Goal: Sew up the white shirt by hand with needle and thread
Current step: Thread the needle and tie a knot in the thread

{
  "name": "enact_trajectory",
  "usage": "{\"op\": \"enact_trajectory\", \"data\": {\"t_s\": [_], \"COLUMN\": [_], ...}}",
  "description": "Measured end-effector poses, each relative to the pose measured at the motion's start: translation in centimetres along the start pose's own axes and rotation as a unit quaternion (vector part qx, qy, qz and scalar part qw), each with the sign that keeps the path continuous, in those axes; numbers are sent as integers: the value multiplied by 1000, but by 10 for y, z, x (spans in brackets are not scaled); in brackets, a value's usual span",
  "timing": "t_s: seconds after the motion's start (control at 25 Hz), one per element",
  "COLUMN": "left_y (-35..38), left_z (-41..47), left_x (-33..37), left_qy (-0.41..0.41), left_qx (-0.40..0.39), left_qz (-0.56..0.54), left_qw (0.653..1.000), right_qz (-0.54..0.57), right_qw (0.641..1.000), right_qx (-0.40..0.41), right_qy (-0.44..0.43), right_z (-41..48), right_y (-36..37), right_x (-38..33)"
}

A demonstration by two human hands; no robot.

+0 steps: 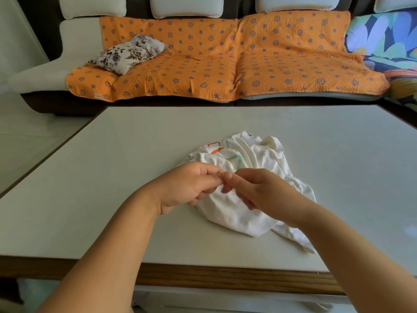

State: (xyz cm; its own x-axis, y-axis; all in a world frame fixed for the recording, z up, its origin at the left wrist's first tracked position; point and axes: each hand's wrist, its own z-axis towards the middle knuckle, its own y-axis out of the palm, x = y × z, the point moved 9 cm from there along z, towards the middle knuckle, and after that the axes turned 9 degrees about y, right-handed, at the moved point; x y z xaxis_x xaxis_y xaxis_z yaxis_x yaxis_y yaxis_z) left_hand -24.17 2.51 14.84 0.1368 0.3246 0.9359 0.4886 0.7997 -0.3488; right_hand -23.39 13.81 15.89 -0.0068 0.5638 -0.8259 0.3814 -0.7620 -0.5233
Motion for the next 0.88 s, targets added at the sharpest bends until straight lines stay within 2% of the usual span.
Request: {"op": "enact_trajectory", "data": {"t_s": [0.16,0.36,0.88], "left_y": [-8,-14,-30], "left_z": [-1,-4,-11], "left_x": [-8,-14,-24], "left_qy": [-13,-22,-51], "left_qx": [16,27,57], "left_qz": [-19,-36,5], "left_qw": [1000,999,997], "right_qz": [9,52,-46], "right_qw": [997,990,990], "right_qx": [76,127,88], "right_qy": [20,38,102], "right_z": [6,3,-5], "right_y": [-31,-64,-85], "right_x": [11,27,52]}}
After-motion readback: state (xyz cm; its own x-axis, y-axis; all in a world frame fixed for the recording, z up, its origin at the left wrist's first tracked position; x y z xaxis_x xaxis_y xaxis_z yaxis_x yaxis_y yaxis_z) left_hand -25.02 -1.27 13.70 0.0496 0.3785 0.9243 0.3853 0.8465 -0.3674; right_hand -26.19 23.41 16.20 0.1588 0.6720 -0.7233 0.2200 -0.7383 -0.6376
